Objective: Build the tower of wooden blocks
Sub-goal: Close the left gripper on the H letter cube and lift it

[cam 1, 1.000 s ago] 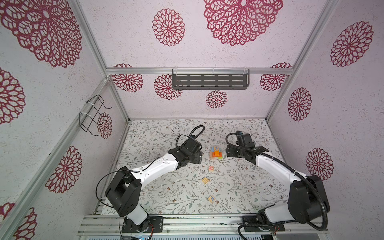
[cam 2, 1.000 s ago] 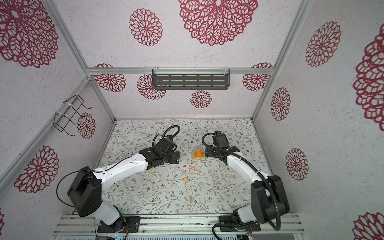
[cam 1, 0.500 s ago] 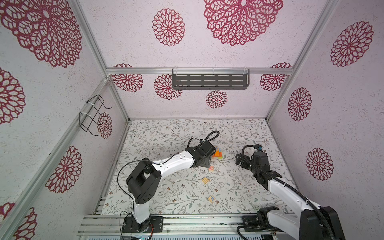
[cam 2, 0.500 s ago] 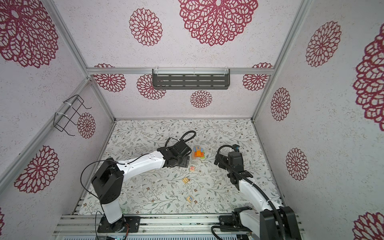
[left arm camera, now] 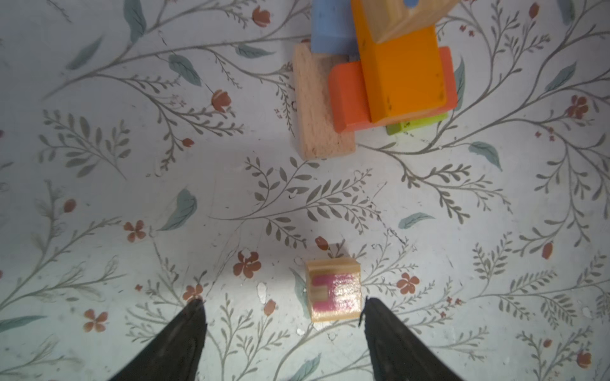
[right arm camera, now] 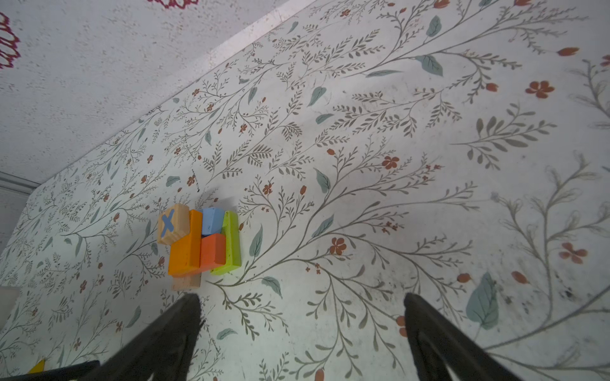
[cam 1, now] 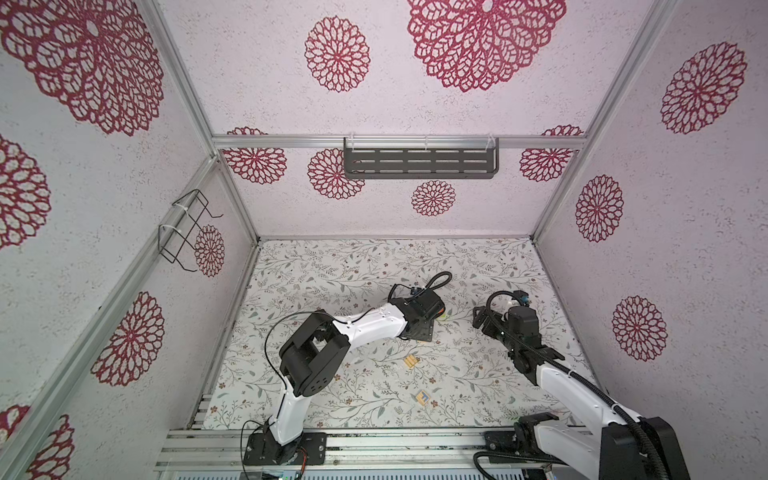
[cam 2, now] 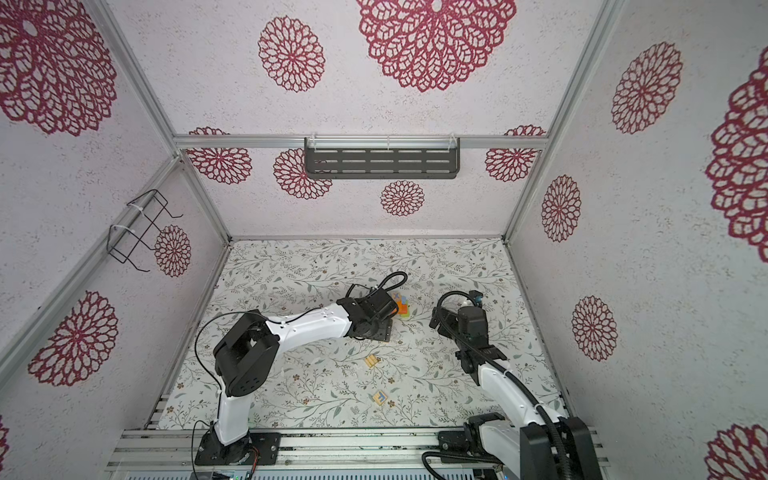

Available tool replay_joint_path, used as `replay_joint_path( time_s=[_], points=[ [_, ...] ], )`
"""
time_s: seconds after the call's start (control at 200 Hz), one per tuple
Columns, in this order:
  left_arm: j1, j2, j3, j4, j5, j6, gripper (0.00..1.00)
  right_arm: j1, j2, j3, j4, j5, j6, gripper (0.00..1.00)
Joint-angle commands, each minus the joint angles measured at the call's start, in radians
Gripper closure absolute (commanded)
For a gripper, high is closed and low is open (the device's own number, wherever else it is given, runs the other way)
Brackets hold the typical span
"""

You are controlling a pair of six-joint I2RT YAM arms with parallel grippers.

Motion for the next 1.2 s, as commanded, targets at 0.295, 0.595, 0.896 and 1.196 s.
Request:
replay_joint_path(
  time_s=[0.295,0.595,0.896,1.196],
  points=[
    [-0.011,0.052,0.04,0.044,0.047,-0.038,0.27,-0.012,0.019,0.015,0.032,0.0,0.01,0.01],
    [-0.017,0.078,0.056,0.044,0.06,-0.049,0.31,-0.012,0.025,0.016,0.03,-0.004,0.007,0.01],
    [-0.027,0.093,0.074,0.018,0.048,-0.056,0.4,-0.013,0.009,0.016,0.021,-0.003,0.005,0.01],
    [-0.036,0.099,0.088,0.006,0.049,-0.06,0.53,-0.013,-0.006,0.016,0.011,0.0,0.003,0.01]
  ],
)
